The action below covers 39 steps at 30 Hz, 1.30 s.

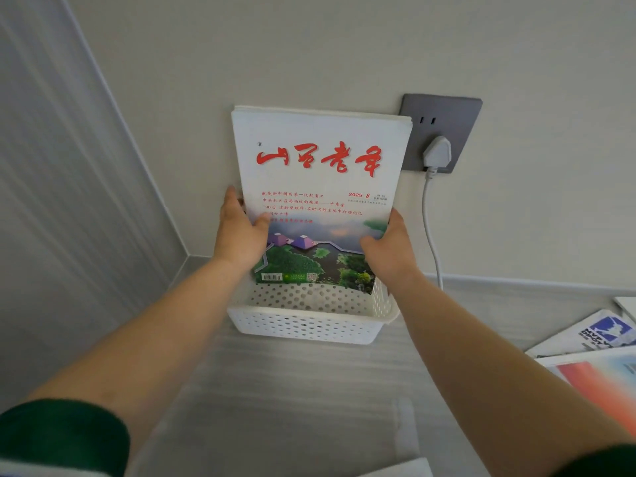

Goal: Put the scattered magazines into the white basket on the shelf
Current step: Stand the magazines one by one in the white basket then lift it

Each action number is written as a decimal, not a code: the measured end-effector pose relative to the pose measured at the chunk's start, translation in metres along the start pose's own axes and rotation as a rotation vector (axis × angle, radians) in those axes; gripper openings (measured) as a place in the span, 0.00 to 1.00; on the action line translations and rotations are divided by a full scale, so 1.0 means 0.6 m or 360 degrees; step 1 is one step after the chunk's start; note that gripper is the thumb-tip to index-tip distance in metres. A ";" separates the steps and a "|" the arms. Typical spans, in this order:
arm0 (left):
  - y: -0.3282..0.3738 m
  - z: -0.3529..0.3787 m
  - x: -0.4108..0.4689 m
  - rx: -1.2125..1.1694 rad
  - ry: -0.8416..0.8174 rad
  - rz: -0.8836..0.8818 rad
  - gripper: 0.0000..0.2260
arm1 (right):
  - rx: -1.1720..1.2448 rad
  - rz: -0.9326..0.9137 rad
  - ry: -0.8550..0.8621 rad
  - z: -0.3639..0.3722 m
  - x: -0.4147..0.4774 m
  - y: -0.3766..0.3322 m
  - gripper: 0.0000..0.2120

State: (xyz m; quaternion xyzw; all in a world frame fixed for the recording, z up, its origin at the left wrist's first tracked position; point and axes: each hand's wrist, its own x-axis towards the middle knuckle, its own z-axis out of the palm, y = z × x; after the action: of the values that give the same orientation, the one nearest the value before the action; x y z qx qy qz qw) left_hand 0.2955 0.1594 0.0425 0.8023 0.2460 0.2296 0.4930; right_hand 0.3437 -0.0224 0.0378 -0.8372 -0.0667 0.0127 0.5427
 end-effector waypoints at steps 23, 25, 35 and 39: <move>-0.094 -0.067 -0.534 0.0162 -0.0720 -0.0413 0.26 | -0.1415 -0.0041 -0.0296 -0.134 -0.564 0.216 0.32; -0.079 -0.064 -0.542 -0.0206 -0.0521 -0.0682 0.29 | -0.1468 -0.0027 -0.0360 -0.136 -0.570 0.214 0.34; -0.072 -0.098 -0.611 -0.0258 -0.0897 -0.0712 0.12 | -0.1054 0.0018 -0.0260 -0.128 -0.557 0.244 0.39; -0.033 -0.106 -0.588 -0.0381 -0.0850 -0.0401 0.13 | -0.0263 0.0282 -0.0128 -0.135 -0.534 0.206 0.32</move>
State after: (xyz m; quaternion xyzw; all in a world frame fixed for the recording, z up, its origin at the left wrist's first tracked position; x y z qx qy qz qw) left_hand -0.0199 -0.0086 0.0061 0.7338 0.1765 -0.0246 0.6556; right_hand 0.0460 -0.1860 -0.0578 -0.8805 -0.0151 0.0886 0.4655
